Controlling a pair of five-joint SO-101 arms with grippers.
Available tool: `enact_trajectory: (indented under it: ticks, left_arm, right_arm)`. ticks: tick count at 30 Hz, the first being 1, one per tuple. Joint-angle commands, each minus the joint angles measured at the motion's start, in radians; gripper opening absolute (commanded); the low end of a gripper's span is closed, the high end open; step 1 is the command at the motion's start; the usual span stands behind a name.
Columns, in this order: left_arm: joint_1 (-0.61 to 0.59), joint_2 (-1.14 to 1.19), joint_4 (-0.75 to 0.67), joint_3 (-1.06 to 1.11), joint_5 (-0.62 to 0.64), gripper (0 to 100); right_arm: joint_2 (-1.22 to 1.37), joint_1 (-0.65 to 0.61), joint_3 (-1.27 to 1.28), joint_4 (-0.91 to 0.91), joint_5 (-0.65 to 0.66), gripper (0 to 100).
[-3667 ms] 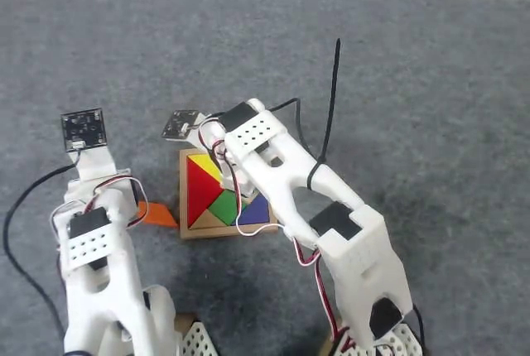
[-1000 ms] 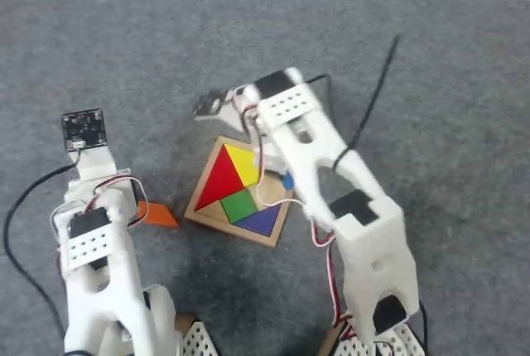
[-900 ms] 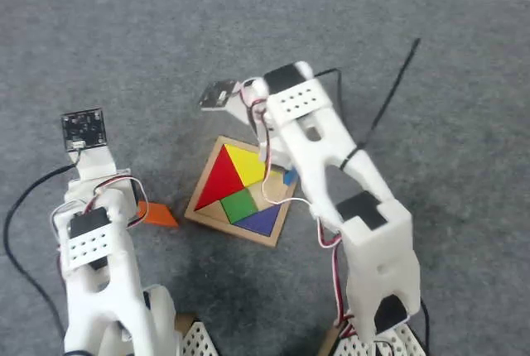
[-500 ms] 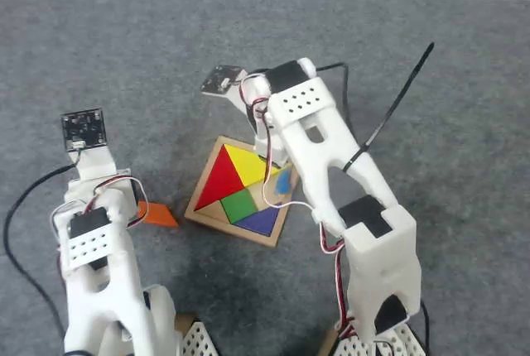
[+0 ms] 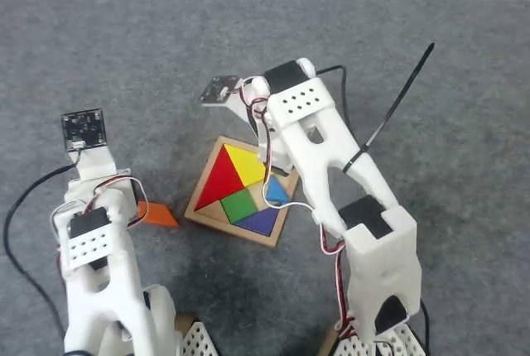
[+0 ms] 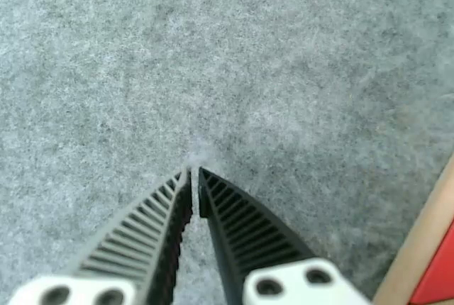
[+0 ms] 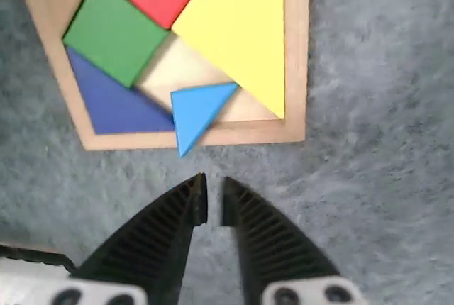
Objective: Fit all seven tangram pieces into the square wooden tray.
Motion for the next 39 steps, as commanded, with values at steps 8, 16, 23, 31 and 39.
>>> enact_trajectory:
  ticks: [8, 16, 23, 31, 39]
  left_arm:
    - [0.003, -0.038, -0.021, -0.010, -0.015, 2]
    - [0.003, -0.038, -0.021, -0.010, -0.015, 2]
    - [0.003, -0.038, -0.021, -0.010, -0.015, 2]
    - [0.003, -0.038, -0.021, -0.010, -0.015, 2]
    - [0.003, -0.038, -0.021, -0.010, -0.015, 2]
  right_arm:
    - [-0.357, -0.056, 0.534, -0.260, 0.253, 21.2]
    - [-0.545, -0.051, 0.977, -0.628, 0.245, 21.2]
    - [-0.545, -0.050, 1.057, -0.799, 0.066, 21.2]
    - [-0.545, -0.054, 1.057, -0.797, -0.002, 9.0]
    - [-0.545, -0.104, 1.053, -0.774, -0.037, 3.7]
